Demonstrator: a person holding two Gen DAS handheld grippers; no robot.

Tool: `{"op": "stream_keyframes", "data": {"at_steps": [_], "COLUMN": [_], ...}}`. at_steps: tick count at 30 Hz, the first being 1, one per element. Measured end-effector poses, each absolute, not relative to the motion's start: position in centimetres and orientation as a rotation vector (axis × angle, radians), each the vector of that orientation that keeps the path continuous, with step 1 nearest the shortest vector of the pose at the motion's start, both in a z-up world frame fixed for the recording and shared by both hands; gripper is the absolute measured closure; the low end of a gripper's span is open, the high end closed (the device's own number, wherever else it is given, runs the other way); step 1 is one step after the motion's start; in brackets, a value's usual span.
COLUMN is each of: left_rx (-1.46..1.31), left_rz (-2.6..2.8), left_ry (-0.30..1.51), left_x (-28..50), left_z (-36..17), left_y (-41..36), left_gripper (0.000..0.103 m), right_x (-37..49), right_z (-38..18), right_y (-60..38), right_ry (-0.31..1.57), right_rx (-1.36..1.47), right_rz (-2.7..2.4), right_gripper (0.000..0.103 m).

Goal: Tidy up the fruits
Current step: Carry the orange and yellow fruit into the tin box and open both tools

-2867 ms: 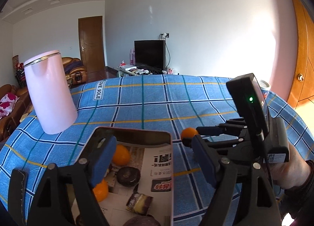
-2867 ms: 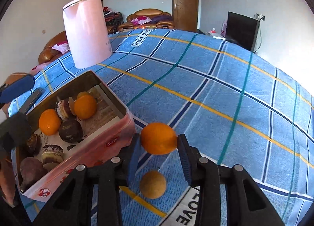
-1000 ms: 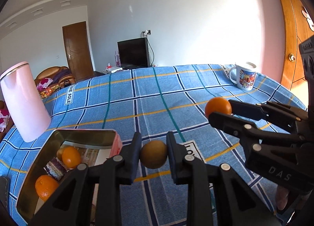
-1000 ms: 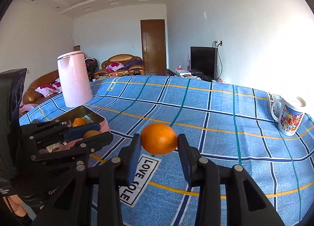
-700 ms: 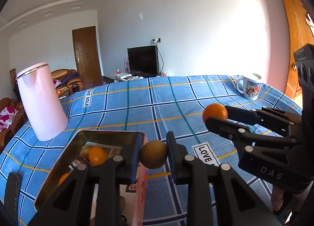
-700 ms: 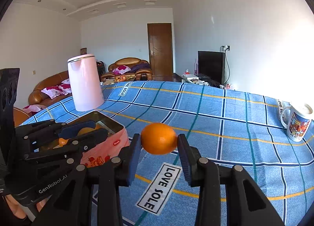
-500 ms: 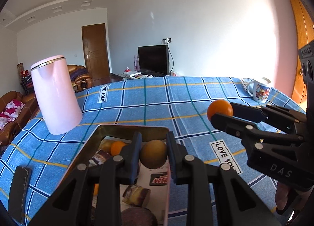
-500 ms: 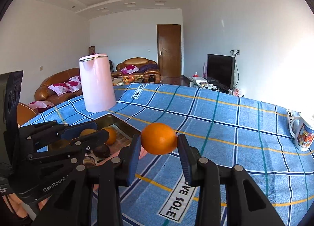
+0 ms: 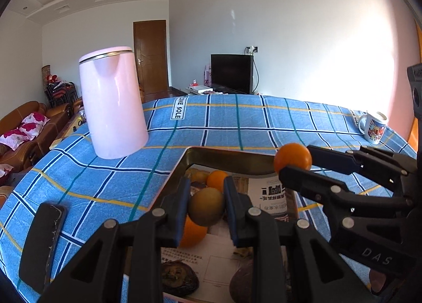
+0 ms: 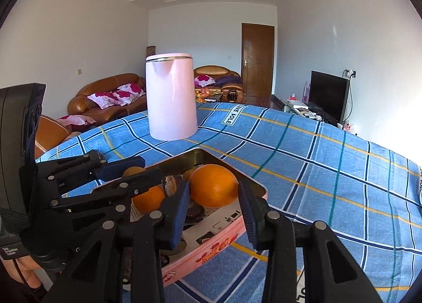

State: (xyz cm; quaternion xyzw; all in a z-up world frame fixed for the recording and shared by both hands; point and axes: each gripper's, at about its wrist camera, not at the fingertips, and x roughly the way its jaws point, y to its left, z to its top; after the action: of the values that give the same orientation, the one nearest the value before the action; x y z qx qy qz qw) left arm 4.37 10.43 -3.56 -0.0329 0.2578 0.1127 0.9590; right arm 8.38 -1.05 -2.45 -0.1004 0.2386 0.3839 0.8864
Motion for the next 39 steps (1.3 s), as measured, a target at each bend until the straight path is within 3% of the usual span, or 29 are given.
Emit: {"op": "stream_keyframes", "data": {"at_steps": [15,31,39], "left_rx": [-0.078,-0.058,-0.054], "left_rz": [0.209,0.217,0.234], "left_ry": [0.594,0.626,0.617], "left_x": [4.4,4.4,4.0], "left_z": [-5.4,-6.1,-6.0], "left_y": [11.4,11.3,11.3], "left_gripper": [0.076,0.075,0.06], "right_x": [9.4,9.1,8.7], "right_z": [-5.6,-6.0,-5.5], "right_y": [1.4,1.9,1.4], "right_ry": [0.637,0.66,0.644], "right_rx": [-0.273,-0.296,-0.28], "right_rz": [0.788,0.809,0.811], "right_gripper": [0.063,0.062,0.061]}}
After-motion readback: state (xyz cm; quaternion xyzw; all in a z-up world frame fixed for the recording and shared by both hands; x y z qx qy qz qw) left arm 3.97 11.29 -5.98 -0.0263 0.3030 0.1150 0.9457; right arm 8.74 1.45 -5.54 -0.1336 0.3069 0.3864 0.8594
